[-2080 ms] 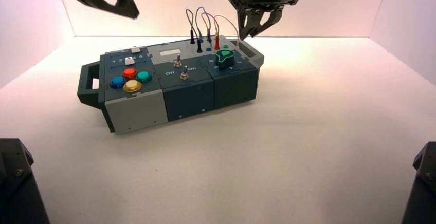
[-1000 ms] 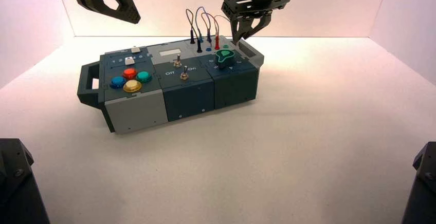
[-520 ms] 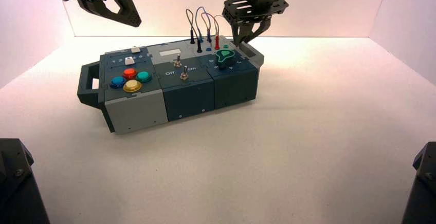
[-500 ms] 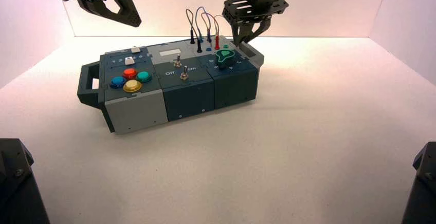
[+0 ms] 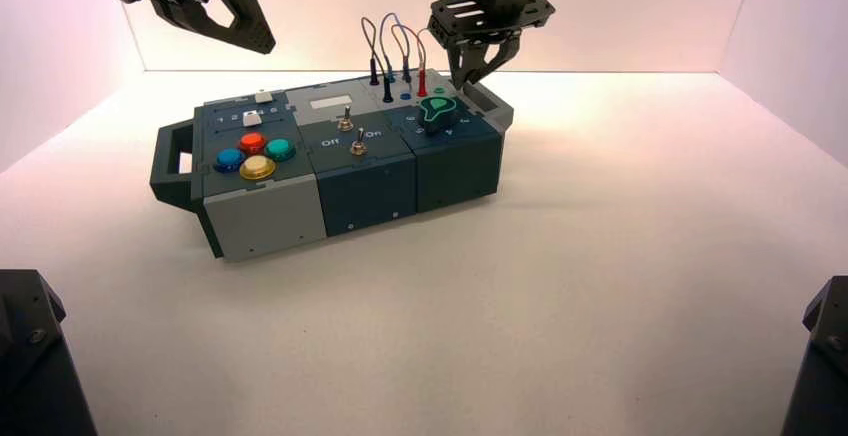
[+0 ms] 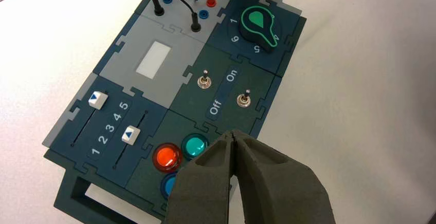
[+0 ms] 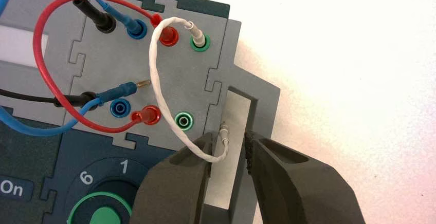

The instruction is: Insert the white wire.

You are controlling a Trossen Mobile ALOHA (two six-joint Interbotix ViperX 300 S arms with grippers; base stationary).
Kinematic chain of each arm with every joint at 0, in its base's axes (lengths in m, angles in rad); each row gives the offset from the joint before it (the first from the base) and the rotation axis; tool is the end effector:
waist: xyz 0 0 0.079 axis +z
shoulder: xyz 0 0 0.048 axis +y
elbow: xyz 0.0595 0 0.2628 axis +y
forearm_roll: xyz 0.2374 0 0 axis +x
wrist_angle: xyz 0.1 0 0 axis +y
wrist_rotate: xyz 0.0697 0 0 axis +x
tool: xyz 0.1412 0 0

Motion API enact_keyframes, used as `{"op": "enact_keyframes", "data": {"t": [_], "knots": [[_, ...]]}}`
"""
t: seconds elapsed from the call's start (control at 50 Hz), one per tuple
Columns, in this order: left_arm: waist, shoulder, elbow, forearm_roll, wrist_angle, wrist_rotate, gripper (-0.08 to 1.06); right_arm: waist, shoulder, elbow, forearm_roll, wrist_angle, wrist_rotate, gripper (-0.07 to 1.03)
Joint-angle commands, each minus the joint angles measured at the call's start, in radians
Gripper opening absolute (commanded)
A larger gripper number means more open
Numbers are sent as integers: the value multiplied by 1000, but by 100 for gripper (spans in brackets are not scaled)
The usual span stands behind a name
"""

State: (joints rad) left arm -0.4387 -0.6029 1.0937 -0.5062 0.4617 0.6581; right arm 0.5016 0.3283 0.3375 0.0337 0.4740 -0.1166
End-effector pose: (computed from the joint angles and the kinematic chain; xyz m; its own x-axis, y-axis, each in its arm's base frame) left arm 0.2752 -0.1794 0.0567 0.4569 -0.4529 -0.7656 0.6649 0.7456 -0.0444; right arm 0.4321 0.2406 -0.0434 0.3591 0.2144 -0.9083 -0.5535 0.8326 -0.0222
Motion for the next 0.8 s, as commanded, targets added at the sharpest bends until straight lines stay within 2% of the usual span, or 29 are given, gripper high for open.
{"op": "enact_keyframes", "data": {"t": [0.02, 0.34, 0.8], "knots": [[-3, -3, -34, 0, -8, 6, -3, -2, -17, -35, -2, 6, -3, 20], [-3, -3, -34, -2, -8, 6, -3, -2, -17, -43, -2, 6, -3, 1], [-3, -3, -34, 0, -8, 6, -3, -2, -61, -44, -18, 38, -3, -2]]}}
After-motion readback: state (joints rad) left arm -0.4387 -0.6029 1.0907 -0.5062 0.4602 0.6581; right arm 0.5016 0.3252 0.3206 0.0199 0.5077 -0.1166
